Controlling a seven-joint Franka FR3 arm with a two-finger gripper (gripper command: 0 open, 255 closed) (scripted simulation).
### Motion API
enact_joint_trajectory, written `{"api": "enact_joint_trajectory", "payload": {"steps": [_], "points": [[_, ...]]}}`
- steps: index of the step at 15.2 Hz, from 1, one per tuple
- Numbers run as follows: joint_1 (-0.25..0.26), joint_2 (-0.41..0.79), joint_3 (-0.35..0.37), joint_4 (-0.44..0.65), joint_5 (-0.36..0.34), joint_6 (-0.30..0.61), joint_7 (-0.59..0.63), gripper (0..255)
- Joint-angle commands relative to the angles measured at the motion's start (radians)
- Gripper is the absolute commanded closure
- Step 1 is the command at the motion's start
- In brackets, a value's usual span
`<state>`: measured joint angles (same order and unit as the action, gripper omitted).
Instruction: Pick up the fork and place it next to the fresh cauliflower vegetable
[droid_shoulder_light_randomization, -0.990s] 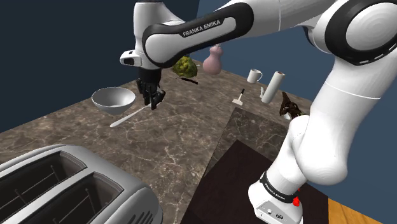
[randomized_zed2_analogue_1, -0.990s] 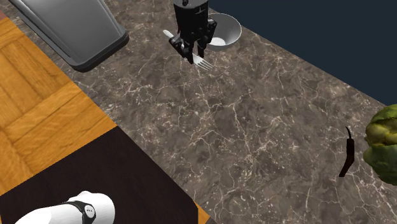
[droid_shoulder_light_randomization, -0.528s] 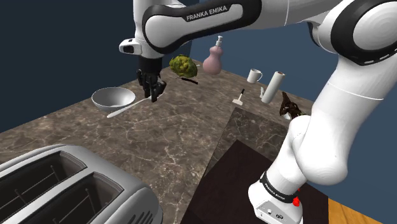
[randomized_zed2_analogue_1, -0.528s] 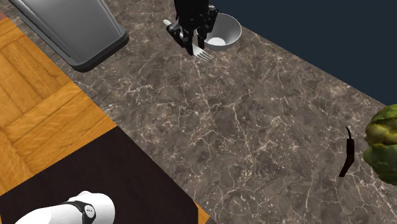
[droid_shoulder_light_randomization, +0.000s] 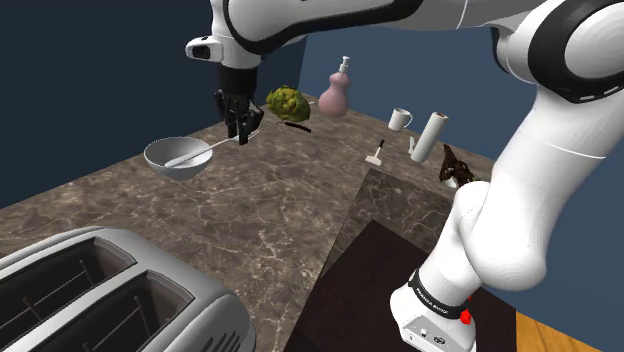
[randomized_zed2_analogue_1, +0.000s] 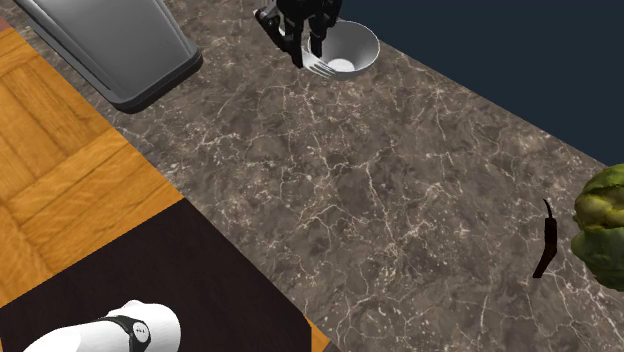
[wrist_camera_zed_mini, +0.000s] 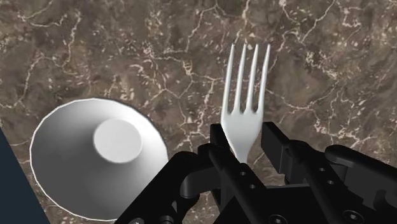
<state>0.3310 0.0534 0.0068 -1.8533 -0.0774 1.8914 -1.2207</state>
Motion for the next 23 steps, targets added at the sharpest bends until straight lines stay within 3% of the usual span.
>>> {"api": "enact_joint_trajectory", "payload": {"steps": [1,9,23], "points": [[0.000,-0.001,0.000,0.024,0.001,-0.025,-0.002,255],[0.000,-0.008,0.000,0.113,0.003,-0.120,-0.009,255],[-0.167,-0.011,-0.157,0.104,0.008,-0.091,-0.334,255]]}}
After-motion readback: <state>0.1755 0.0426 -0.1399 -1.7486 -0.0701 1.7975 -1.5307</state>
